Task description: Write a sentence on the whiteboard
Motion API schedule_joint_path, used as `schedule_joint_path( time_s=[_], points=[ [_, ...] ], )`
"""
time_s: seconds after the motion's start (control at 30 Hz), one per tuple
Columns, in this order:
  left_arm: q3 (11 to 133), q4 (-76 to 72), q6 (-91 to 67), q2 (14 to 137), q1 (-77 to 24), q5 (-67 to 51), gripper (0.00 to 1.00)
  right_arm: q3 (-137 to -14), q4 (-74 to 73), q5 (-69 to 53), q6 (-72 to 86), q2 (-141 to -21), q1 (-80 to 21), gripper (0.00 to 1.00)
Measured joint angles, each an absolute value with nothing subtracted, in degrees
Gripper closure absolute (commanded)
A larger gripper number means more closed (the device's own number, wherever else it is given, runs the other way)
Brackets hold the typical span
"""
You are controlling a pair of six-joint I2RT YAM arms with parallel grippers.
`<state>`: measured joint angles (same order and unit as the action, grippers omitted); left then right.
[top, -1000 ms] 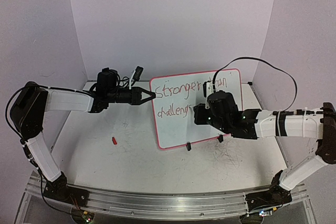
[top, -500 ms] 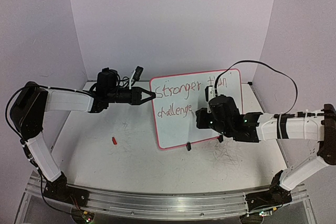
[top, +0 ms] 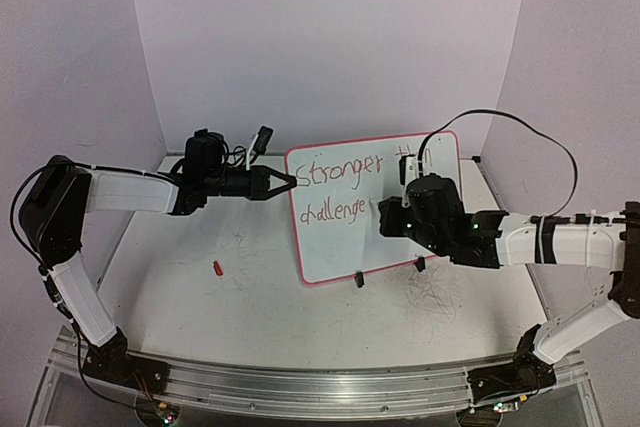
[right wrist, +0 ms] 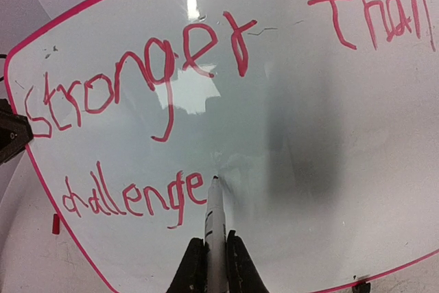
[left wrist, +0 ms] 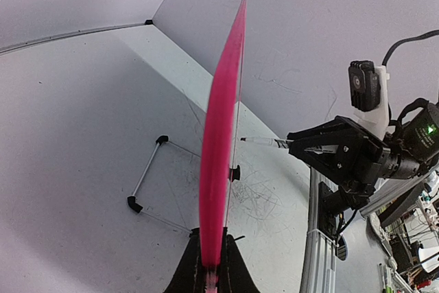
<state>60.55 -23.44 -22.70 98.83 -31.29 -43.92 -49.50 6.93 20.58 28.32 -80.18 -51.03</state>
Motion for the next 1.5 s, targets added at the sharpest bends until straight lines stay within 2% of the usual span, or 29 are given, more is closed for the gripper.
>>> schedule_joint_path(
  time_s=[1.5],
  points=[
    [60.6,-23.4,-22.7,98.8,-31.3,-43.9,1.00,-49.4,7.6,20.7,28.2,-81.9,-50.9,1.00]
  ],
)
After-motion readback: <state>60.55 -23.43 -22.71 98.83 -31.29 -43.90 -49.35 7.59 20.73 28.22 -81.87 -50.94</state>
